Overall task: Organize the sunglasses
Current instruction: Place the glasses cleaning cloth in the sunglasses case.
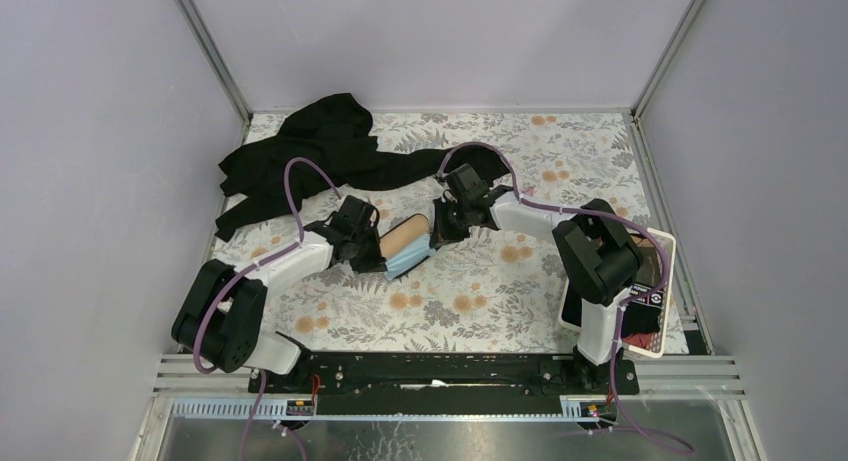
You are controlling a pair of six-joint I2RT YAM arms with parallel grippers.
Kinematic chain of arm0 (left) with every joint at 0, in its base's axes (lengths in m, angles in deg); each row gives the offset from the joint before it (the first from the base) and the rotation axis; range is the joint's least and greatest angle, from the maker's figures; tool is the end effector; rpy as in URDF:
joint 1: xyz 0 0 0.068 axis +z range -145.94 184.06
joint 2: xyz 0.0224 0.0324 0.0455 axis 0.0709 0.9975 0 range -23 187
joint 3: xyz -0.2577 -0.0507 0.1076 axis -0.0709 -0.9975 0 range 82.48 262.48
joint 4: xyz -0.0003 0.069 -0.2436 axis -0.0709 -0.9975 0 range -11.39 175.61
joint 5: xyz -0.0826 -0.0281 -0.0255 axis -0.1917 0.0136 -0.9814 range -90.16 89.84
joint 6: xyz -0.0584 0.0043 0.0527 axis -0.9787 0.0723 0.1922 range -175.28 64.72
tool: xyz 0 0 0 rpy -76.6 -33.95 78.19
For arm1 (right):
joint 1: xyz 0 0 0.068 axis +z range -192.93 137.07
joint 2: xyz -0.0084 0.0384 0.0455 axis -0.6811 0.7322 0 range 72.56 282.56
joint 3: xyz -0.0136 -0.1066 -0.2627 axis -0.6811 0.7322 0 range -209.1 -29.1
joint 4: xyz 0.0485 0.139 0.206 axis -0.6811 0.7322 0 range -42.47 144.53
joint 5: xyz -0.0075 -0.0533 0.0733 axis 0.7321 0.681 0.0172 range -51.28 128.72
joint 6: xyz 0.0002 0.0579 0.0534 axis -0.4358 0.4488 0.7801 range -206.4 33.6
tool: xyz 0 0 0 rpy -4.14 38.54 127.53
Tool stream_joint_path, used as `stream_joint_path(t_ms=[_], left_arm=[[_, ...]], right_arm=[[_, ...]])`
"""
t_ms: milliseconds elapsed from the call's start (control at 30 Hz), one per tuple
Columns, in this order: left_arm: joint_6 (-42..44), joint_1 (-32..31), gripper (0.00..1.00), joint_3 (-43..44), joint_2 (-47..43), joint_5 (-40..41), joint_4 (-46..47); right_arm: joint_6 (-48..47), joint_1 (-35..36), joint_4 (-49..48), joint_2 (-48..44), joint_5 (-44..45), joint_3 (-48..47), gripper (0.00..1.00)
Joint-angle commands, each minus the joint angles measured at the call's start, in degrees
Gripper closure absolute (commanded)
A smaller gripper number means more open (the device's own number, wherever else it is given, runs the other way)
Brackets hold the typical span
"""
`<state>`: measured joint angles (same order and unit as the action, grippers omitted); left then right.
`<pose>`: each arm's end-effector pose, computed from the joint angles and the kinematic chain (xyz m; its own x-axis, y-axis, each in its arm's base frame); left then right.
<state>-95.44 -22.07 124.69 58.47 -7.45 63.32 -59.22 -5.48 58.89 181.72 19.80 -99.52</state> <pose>0.2361 -0.1255 0.1588 -0.9201 -0.2611 -0.2921 -0.1336 0.9100 -0.3926 0.3207 0.2731 0.1668 -0.8800 -0.1298 -0.4570 -0.3804 0.7687 0.5142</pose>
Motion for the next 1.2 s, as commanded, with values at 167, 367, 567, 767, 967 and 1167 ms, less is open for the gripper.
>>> stream_joint_path(t_ms=[167, 367, 567, 767, 967, 1167], left_arm=[[2.2, 0.6, 1.00, 0.4, 2.8, 0.5, 2.4], [2.3, 0.5, 1.00, 1.3, 3.2, 0.0, 2.6], [2.3, 0.3, 1.00, 1.6, 3.7, -0.3, 2.7], [2.1, -0.7, 1.00, 1.6, 4.7, -0.5, 3.1], [1.8, -1.5, 1.00, 1.5, 5.1, -0.2, 3.0], [1.5, -1.7, 1.00, 1.3, 4.0, 2.2, 1.4]], right_arm=[[-2.9, 0.3, 1.6, 2.7, 5.5, -2.0, 1.00], [-3.4, 0.3, 1.9, 3.5, 6.7, -3.0, 1.00], [-3.8, 0.3, 2.3, 3.9, 7.9, -3.6, 1.00], [-4.1, 0.3, 2.5, 3.1, 10.1, -2.6, 1.00], [-3.7, 0.3, 2.2, 3.0, 9.9, -1.8, 1.00], [-3.5, 0.3, 1.7, 2.8, 9.5, -0.9, 1.00]])
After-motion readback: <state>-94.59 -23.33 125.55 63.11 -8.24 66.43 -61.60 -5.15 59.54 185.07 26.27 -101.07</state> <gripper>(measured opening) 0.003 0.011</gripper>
